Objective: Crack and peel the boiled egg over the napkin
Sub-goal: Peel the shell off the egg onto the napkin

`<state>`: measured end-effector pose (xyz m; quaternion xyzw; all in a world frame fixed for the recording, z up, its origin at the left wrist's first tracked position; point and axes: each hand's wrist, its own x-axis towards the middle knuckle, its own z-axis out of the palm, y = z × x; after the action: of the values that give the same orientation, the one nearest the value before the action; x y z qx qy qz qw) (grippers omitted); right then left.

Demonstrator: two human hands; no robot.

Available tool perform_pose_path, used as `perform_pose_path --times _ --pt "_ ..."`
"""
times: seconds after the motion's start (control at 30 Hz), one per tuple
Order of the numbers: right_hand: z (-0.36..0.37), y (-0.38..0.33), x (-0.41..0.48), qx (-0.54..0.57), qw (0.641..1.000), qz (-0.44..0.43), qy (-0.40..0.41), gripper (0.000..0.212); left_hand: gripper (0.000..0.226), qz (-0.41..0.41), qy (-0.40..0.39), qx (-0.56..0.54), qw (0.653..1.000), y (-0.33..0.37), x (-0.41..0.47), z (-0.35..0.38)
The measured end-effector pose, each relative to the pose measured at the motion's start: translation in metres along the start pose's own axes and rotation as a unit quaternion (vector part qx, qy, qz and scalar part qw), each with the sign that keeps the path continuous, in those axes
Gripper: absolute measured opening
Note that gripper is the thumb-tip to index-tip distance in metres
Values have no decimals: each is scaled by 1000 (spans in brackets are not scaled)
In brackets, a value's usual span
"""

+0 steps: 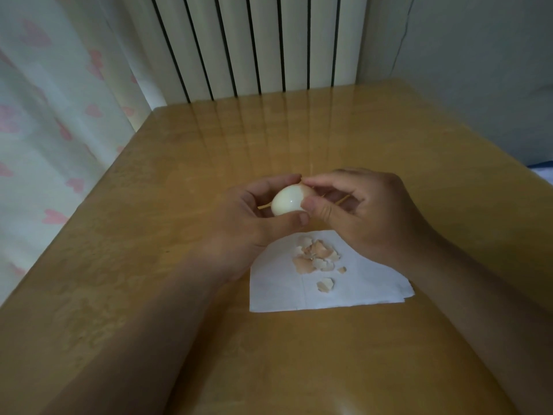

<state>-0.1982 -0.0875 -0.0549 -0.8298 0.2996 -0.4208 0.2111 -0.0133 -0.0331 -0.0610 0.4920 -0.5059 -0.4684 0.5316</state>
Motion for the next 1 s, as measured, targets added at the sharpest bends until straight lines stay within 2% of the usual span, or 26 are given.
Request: perform_pose_path --times 0.17,0.4,0.63,0.7,0.8,1.0 --pt "8 2 0 -86 992 -92 26 27 46 15 28 39 999 1 -1 4" --pt "12 3 2 -161 976 -136 48 30 42 10 47 58 997 -1 0 6" --pt "5 4 4 -135 983 -88 86 19 43 3 52 43 998 0 0 4" --pt "-4 6 5 -129 987 -83 52 15 44 8 58 27 998 0 1 1" --pt "-16 7 4 -94 992 -70 -50 15 46 3 75 -14 997 0 3 -1" --pt "-12 6 -2 -29 983 3 -183 26 51 -7 85 -105 991 3 4 2"
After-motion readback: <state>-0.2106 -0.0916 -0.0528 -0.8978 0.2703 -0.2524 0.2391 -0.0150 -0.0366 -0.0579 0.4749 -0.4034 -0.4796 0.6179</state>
